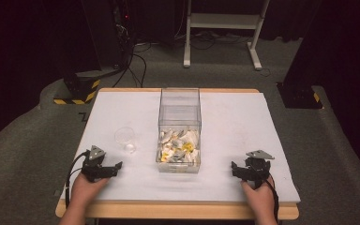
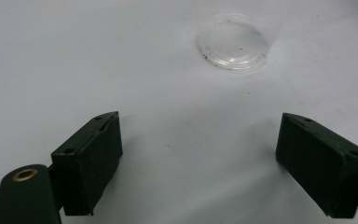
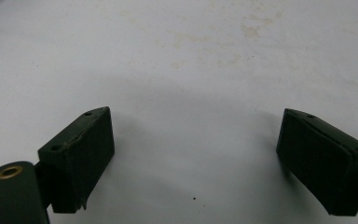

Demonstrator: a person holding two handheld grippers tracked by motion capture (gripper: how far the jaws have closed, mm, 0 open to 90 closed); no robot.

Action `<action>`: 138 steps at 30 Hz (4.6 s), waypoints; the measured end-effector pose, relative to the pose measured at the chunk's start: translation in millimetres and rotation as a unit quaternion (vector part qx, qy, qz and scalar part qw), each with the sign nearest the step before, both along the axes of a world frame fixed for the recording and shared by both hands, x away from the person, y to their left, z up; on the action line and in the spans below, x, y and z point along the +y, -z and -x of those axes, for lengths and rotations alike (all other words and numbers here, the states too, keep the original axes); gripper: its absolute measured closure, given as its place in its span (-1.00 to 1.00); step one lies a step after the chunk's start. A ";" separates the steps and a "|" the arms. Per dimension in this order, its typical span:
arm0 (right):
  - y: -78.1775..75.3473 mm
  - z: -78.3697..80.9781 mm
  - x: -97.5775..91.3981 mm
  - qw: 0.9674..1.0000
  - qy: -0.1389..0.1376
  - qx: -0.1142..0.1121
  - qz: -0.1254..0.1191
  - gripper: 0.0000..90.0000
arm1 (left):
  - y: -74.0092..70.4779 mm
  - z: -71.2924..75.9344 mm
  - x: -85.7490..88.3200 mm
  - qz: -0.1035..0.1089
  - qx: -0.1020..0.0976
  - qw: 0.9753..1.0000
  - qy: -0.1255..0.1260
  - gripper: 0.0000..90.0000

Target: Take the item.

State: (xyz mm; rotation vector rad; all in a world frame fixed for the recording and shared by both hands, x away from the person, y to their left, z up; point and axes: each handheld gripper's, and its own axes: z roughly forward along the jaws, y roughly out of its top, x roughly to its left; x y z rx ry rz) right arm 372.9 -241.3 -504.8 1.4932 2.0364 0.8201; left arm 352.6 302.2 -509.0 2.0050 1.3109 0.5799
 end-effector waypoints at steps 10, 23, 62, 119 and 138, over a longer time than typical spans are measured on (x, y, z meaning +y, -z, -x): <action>-0.1 0.0 0.3 1.000 0.001 0.001 0.000 -0.76 | -0.2 0.0 0.1 -0.002 0.000 1.000 0.000 -0.68; 0.2 0.1 0.0 1.000 0.001 0.000 -0.002 -0.76 | -0.2 0.0 -0.1 0.000 0.003 1.000 0.001 -0.68; 0.3 0.0 -0.1 1.000 0.001 0.000 -0.002 -0.76 | -16.9 11.7 -11.6 0.032 -0.028 0.998 0.039 -0.67; 0.1 0.6 0.7 1.000 0.002 0.000 -0.001 -0.75 | -40.9 29.2 -55.1 0.075 -0.082 0.988 0.109 -0.64; 0.1 0.5 0.6 1.000 0.002 0.000 -0.001 -0.75 | -48.6 31.8 -56.8 0.096 -0.096 0.984 0.113 -0.64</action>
